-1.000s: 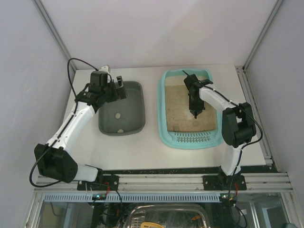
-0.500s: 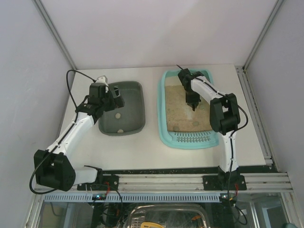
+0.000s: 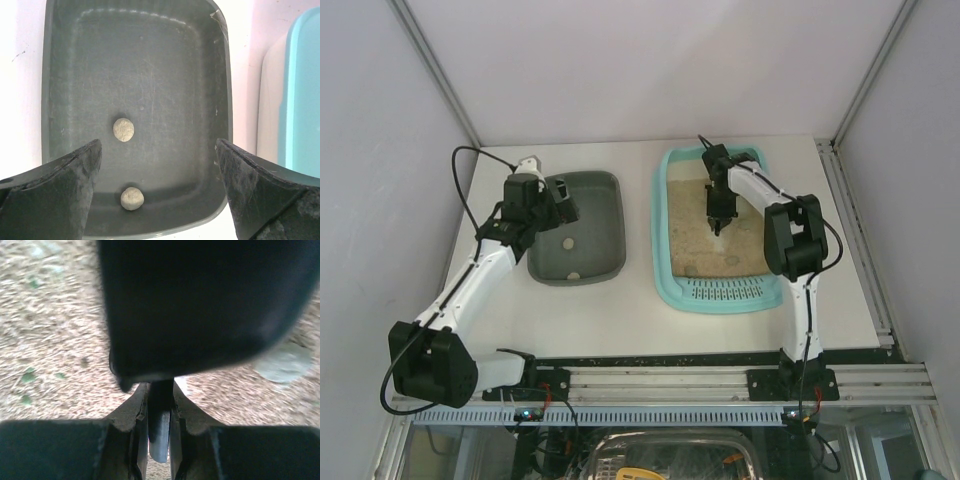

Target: Clean the litter box

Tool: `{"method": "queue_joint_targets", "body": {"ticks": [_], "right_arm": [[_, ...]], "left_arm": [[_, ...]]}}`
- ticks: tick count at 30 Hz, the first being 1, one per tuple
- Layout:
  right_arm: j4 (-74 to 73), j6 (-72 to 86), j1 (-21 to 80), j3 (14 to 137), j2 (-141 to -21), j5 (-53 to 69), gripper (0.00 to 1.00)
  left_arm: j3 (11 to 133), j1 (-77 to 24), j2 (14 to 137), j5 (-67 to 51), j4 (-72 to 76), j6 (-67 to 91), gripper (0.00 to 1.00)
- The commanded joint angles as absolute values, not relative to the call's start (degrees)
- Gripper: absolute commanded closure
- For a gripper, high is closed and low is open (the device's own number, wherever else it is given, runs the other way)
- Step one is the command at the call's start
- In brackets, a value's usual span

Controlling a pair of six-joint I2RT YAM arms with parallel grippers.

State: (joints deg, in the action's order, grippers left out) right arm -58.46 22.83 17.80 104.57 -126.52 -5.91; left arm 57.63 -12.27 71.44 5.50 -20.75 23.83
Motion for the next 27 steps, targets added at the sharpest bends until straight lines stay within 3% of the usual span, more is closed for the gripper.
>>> {"method": "queue_joint_targets", "body": {"ticks": [1,10,27], "right_arm": [[-51.84,18.69,18.84,102.54,-122.65,9.84,1.0],[-48.32,18.43,16.95,93.24,-116.87,16.72,1.0],[-29.68,33.13,13.47,82.82,-118.26,46.34,1.0]], "left_arm": [[56.61,-11.84,70.65,6.44,-16.85,22.96,0.0],[56.35,-11.85,71.1,5.23,-15.8,22.5,0.0],[57.71,-11.79,71.17,5.46,-17.87,21.41,0.0]]}}
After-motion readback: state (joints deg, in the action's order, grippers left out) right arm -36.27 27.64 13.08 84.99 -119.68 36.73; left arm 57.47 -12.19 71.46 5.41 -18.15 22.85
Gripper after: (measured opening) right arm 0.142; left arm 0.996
